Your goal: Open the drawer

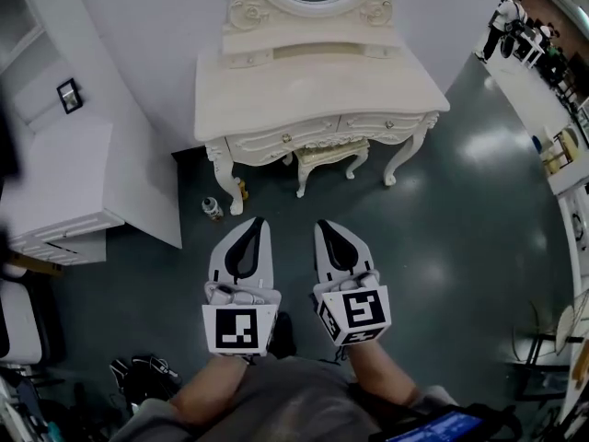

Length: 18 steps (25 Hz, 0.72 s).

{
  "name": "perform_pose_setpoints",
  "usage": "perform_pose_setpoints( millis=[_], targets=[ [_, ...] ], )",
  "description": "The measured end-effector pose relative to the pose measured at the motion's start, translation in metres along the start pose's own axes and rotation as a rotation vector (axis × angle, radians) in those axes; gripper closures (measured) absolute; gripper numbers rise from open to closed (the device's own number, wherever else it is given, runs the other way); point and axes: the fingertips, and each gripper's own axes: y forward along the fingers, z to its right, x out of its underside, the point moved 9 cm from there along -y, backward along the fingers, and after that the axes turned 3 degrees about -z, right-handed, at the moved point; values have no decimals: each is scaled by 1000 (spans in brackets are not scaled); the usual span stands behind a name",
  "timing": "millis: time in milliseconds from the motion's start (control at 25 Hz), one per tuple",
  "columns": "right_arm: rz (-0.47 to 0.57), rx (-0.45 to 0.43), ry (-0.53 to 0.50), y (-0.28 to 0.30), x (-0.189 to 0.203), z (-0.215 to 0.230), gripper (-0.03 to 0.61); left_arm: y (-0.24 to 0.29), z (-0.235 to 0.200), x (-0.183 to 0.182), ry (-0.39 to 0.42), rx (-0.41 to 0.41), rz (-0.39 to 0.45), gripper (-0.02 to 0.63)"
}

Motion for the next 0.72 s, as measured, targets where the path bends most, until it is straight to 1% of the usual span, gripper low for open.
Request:
perform_pose_setpoints(
  millis=[200, 440, 520, 720],
  targets=[
    [34, 21, -36, 27, -27, 5, 565, 26, -23, -12, -15, 7, 31, 598],
    [71, 48, -64, 40, -44, 16, 565, 46, -28, -19, -7, 19, 56, 600],
    [78, 51, -78, 45, -46, 21, 565, 54, -29, -16, -8, 16, 50, 598],
    [83, 66, -70, 67, -42, 47, 565, 84, -23, -6, -2, 18, 15, 598]
  ],
)
